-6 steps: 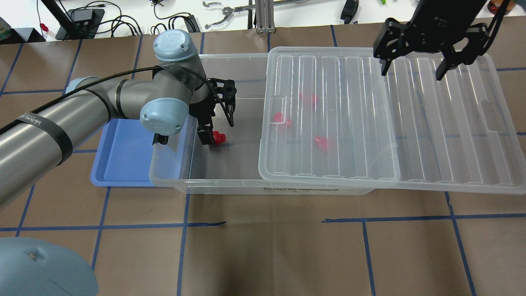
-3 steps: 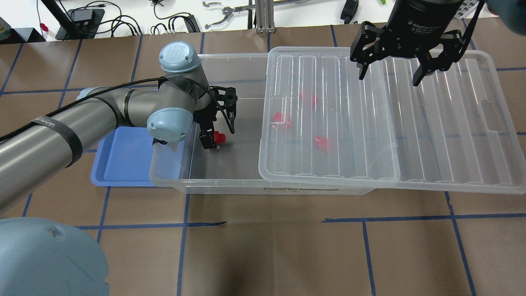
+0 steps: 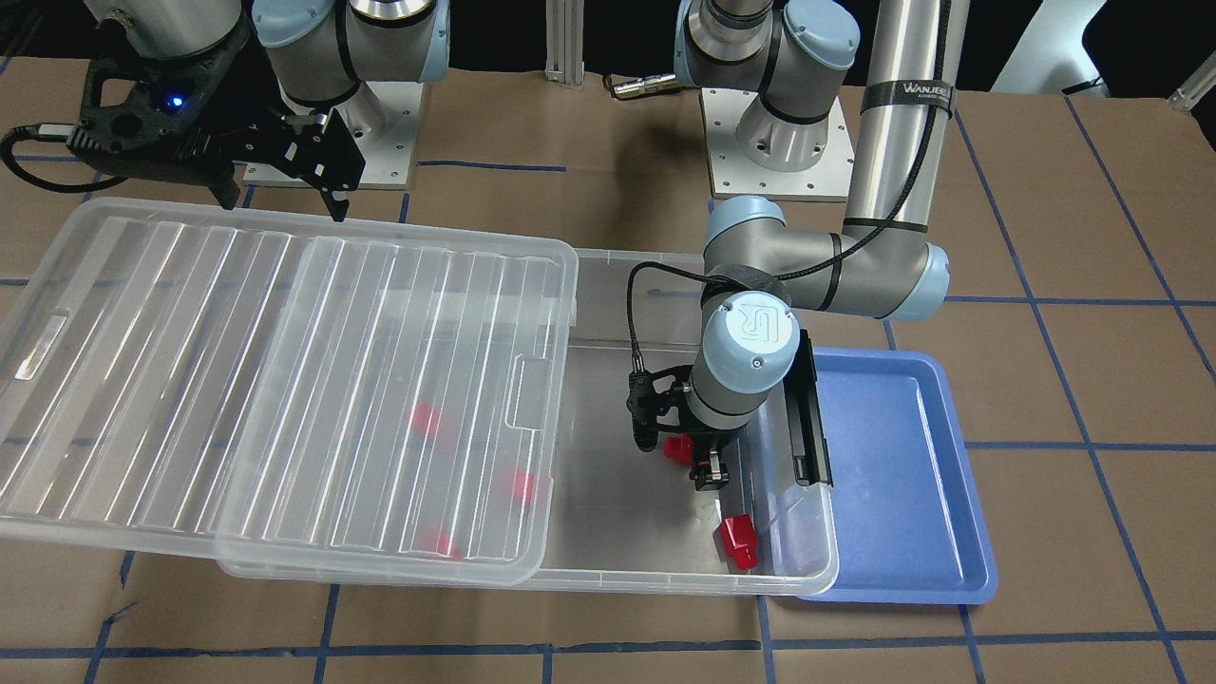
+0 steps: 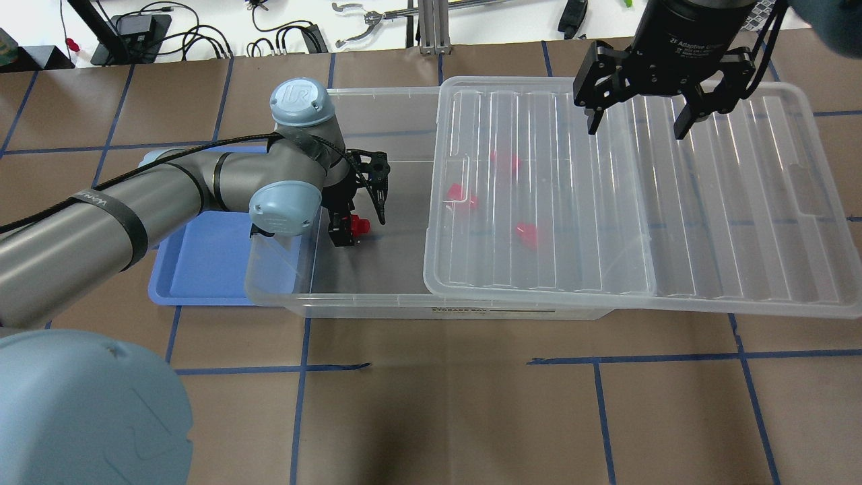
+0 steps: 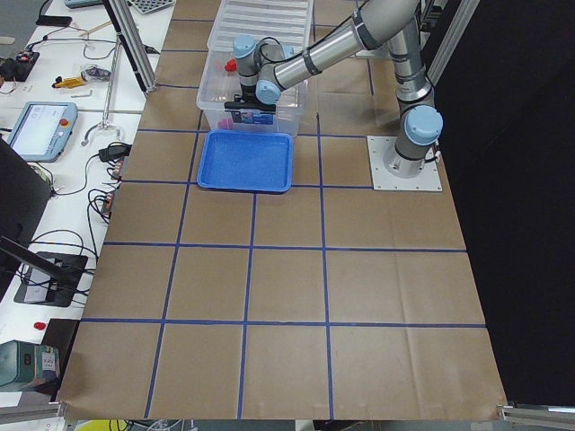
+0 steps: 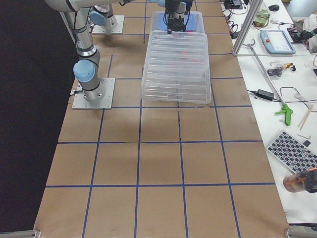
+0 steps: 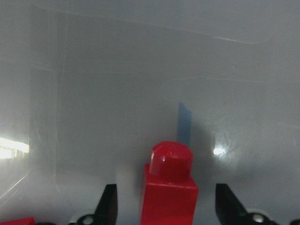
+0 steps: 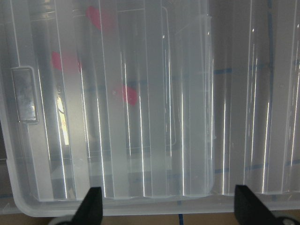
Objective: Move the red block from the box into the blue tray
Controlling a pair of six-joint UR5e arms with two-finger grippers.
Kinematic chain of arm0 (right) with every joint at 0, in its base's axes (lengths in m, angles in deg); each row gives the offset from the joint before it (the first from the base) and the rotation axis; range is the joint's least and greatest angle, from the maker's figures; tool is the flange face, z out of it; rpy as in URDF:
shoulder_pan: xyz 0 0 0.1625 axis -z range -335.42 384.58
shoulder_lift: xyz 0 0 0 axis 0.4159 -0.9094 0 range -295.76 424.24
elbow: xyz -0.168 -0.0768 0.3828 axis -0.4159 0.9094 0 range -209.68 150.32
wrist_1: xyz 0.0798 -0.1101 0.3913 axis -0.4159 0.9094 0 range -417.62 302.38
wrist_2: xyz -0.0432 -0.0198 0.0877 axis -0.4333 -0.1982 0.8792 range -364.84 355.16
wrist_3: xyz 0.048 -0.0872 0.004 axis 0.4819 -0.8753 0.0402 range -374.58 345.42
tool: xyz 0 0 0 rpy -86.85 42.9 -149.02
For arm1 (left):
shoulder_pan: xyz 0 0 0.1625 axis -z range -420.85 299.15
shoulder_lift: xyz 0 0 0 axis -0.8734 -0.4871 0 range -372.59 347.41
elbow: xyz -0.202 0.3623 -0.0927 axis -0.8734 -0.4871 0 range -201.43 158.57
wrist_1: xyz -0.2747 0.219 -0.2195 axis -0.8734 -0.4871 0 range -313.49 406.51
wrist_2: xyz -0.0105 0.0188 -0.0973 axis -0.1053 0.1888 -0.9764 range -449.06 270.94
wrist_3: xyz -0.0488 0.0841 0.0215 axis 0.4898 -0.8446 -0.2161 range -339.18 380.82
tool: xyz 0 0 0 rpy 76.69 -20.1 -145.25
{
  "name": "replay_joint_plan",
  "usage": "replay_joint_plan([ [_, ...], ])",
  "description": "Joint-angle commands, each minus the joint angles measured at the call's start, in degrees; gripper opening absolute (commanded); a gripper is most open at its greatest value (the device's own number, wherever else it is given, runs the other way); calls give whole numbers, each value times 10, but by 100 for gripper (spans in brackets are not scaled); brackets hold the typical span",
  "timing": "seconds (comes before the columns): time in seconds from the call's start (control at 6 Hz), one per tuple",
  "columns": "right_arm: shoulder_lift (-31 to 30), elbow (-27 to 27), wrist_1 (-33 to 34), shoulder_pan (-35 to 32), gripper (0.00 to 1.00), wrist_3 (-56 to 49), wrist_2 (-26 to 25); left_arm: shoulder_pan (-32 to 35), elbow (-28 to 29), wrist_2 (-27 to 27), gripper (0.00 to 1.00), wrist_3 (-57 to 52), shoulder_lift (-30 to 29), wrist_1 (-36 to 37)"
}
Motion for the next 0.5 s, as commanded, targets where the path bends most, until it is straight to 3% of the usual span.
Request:
replay_joint_plan([
  [0.0, 2, -1, 3, 3, 100, -1, -5, 0, 3, 6, 7, 3, 18, 0],
  [0.33, 2, 0, 3, 6, 100, -2, -7, 1, 20, 7, 0, 27, 78, -52],
])
